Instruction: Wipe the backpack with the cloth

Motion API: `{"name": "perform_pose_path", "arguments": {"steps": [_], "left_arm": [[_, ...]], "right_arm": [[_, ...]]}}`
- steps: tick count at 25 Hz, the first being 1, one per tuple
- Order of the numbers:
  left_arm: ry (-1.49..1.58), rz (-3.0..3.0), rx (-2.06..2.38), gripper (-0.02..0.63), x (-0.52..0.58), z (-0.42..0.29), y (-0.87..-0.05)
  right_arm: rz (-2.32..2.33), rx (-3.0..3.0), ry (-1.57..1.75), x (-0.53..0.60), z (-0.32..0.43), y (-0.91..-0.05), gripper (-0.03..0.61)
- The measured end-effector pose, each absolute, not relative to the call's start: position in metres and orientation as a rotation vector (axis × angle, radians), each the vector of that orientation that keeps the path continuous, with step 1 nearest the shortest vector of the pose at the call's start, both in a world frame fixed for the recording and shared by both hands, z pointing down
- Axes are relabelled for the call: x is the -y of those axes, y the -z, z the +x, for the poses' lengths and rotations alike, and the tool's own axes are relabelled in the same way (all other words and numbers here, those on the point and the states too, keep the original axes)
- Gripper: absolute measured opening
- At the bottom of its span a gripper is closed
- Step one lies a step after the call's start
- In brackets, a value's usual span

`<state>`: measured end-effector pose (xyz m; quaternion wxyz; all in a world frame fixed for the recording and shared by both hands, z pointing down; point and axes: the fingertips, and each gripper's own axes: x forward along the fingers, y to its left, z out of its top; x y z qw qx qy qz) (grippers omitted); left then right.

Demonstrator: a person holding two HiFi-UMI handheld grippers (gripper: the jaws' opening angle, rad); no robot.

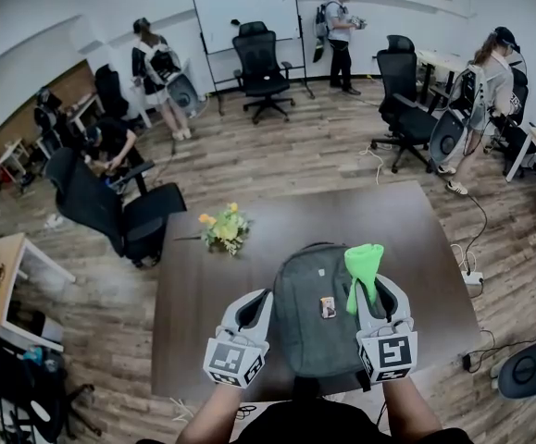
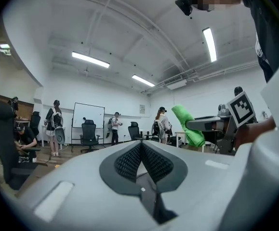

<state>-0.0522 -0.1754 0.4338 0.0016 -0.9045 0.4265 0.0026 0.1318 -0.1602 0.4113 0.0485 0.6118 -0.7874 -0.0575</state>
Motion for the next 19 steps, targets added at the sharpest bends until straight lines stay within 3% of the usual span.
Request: {"name": "perform_pose_path", "arguments": {"steps": [19], "left_arm": [[-0.010, -2.872, -1.342, 0.020, 0.181, -0.051, -0.440]], "right_arm": [[1.833, 2.436, 0.138, 0.171, 0.122, -0.413, 0.095]]}}
